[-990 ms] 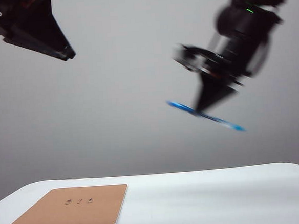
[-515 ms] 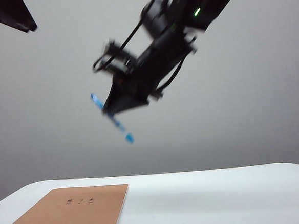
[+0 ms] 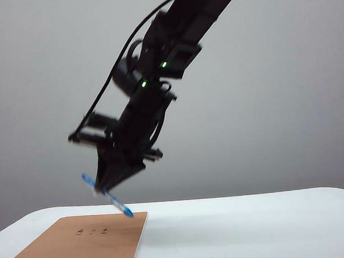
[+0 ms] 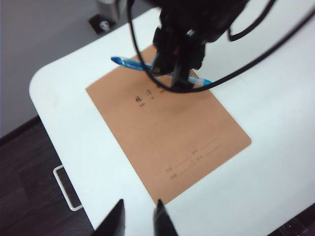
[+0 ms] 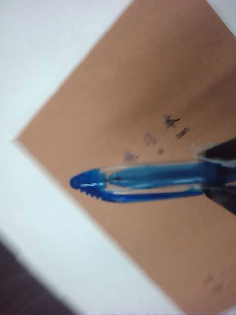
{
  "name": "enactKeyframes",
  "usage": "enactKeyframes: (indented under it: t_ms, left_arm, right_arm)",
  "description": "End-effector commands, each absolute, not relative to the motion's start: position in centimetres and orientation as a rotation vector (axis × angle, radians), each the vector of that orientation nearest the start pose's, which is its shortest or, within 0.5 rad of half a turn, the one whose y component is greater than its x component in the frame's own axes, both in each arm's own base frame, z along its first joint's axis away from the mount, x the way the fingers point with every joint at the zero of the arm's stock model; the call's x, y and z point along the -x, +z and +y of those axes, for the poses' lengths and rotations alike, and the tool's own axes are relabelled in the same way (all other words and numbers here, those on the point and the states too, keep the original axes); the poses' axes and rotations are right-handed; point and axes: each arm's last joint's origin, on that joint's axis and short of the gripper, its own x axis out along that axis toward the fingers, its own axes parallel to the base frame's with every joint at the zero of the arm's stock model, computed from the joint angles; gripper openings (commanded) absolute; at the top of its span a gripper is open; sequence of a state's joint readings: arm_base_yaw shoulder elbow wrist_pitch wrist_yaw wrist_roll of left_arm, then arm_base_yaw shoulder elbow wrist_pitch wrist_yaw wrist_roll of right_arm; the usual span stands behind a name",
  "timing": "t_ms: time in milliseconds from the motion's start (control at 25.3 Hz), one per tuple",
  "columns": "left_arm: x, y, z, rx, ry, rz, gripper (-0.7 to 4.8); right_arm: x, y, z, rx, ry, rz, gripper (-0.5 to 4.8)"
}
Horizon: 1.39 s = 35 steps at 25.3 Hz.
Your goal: Pick up a pen on the table and place it on the notebook.
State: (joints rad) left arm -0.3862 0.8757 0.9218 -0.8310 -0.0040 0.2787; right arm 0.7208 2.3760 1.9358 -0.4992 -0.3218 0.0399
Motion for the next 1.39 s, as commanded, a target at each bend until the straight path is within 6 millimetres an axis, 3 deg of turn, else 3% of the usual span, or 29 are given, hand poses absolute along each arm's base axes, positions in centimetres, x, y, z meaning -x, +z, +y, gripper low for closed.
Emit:
enactKeyframes:
  t_ms: [40,317,515,950,1029,1148,1307,1386]
  left_arm:
    - [-14.6,31.3,-5.9,-0.423,-0.472,0.697,0.79]
    - [-14.5,31.4,-5.9,-0.420,-0.475,0.686,0.79]
    - [-14.6,31.5,-6.0,-0.415,-0.476,0.666,0.79]
    - [-14.6,31.6,-6.2,-0.378,-0.534,0.659,0.79]
    - [-14.6,31.6,-6.2,-0.377,-0.534,0.659,0.79]
    - [-14.6,31.6,-6.2,-0.376,-0.536,0.659,0.79]
    - [-14.6,31.6,-6.2,-0.376,-0.536,0.661,0.79]
    - [-14.6,31.6,-6.1,-0.375,-0.536,0.663,0.79]
  right_arm:
    - [-37.8,15.5,35.2,0.237,0.928,1.007,-0.05]
    - [-37.3,13.1,35.9,0.256,0.941,1.075,-0.05]
    - [-36.2,11.7,37.5,0.275,0.976,1.077,-0.05]
    - [-36.3,12.0,38.6,0.254,1.008,0.968,-0.04]
    - [-36.4,12.0,38.6,0.252,1.010,0.958,0.07]
    - [-36.5,12.1,38.7,0.250,1.010,0.947,0.89]
    - [-36.5,12.1,38.6,0.258,1.012,0.939,0.95]
    - [-36.5,12.1,38.6,0.265,1.016,0.934,1.26]
